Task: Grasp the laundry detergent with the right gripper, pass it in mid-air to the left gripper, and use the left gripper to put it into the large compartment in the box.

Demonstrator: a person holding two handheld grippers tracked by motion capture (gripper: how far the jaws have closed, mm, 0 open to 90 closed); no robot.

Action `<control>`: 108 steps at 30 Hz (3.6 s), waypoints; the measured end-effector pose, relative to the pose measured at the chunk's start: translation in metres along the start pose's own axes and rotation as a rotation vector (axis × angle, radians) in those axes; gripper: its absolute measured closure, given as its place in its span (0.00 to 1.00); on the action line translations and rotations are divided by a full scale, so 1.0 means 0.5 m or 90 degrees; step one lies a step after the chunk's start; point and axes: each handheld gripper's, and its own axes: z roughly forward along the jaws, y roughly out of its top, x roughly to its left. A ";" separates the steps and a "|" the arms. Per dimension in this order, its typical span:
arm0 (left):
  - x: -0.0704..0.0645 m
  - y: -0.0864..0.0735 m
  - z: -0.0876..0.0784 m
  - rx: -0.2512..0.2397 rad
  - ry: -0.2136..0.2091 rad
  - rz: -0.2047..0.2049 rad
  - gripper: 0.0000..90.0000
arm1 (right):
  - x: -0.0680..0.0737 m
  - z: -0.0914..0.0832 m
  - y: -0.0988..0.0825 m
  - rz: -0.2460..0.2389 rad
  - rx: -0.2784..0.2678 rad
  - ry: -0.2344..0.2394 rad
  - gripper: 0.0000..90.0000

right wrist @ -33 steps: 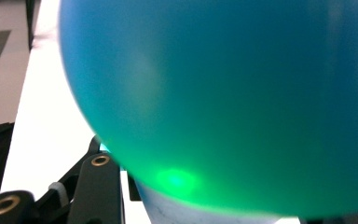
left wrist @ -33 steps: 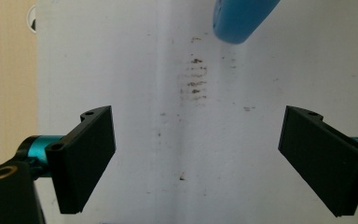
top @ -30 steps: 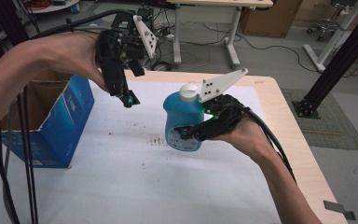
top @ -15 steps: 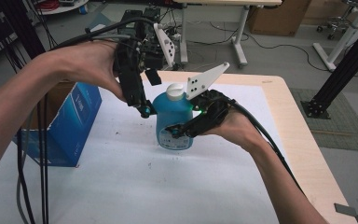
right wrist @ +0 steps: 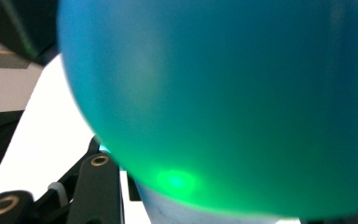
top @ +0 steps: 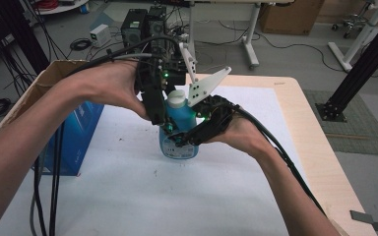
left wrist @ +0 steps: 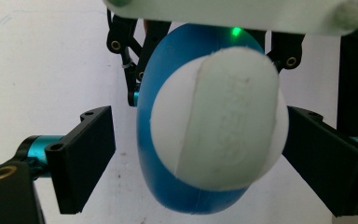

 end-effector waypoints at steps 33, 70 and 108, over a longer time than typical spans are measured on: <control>-0.007 0.001 0.009 0.015 -0.005 0.003 0.32 | 0.005 0.015 -0.003 0.006 0.003 0.008 0.51; -0.011 0.006 -0.001 0.030 0.007 0.016 0.42 | 0.008 0.016 -0.008 0.026 -0.017 0.017 0.40; 0.029 -0.081 -0.223 0.075 0.074 -0.136 0.42 | 0.050 -0.179 -0.046 0.088 0.091 -0.112 0.13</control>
